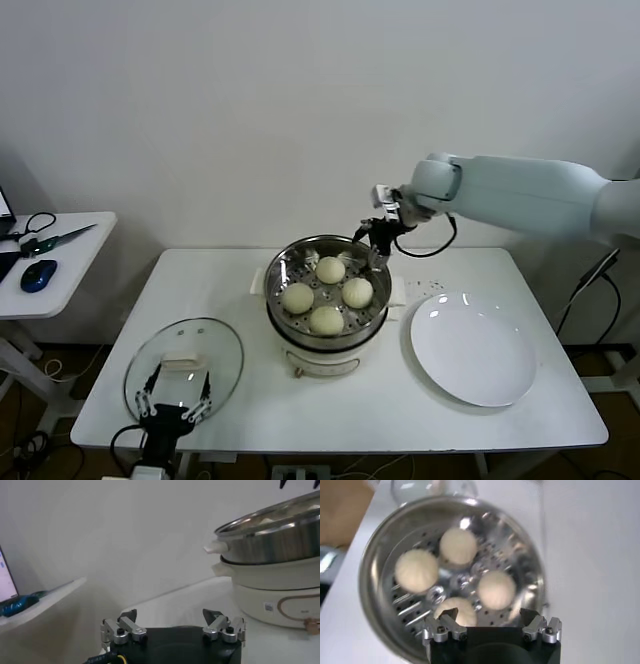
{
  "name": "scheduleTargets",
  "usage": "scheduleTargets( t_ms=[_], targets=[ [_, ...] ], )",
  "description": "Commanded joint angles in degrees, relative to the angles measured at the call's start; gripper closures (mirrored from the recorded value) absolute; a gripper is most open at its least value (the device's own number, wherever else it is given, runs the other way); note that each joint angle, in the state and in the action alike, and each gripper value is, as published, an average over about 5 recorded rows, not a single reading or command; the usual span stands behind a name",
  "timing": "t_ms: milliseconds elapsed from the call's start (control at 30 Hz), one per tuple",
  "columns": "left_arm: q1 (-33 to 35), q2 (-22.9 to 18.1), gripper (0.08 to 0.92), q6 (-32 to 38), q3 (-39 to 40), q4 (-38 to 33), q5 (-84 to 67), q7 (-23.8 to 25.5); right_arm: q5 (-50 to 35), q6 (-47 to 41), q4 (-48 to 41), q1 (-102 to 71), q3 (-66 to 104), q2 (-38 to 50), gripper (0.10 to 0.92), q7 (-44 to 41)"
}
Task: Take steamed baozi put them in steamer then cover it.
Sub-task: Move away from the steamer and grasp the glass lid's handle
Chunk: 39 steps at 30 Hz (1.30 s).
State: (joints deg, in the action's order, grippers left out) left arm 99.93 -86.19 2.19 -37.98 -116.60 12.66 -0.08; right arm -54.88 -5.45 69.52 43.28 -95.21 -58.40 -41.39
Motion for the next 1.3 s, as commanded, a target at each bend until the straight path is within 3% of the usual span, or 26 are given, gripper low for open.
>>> scheduleTargets(
  t_ms=[33,300,567,833,1100,1300],
  targets=[
    [-0.8,-0.2,0.177,0.4,-0.5,-0.2,0.7,0.7,-0.9,11.4,11.7,-12.2,15.7,21.2,0.203,20.3],
    [-1.9,-1.0,0.177,-0.1,-1.2,-1.8,3.8,1.8,5.1,15.0,16.0,-41.5,47.6,29.7,0.203,27.2],
    [-2.4,-2.0,0.177,0.1,-1.8,-2.9,12.4,2.2,10.9,15.8,18.4,-74.8,82.8,27.8,0.203,29.4],
    [-3.2,-1.3,0.177,1.6,-3.9,-4.2,41.0,1.8,17.0,15.1,20.0,-97.0,108.1,19.9,0.203,29.8],
    [-2.8,0.1,0.177,1.9,-4.2,-1.8,73.8,2.8,20.4,13.1,23.3,-111.3,120.8,10.3,0.203,31.0],
    [-5.2,0.5,0.177,4.3,-3.8,4.7,80.7,1.3,22.0,14.2,22.5,-115.8,124.2,6.9,0.203,30.5]
  ],
)
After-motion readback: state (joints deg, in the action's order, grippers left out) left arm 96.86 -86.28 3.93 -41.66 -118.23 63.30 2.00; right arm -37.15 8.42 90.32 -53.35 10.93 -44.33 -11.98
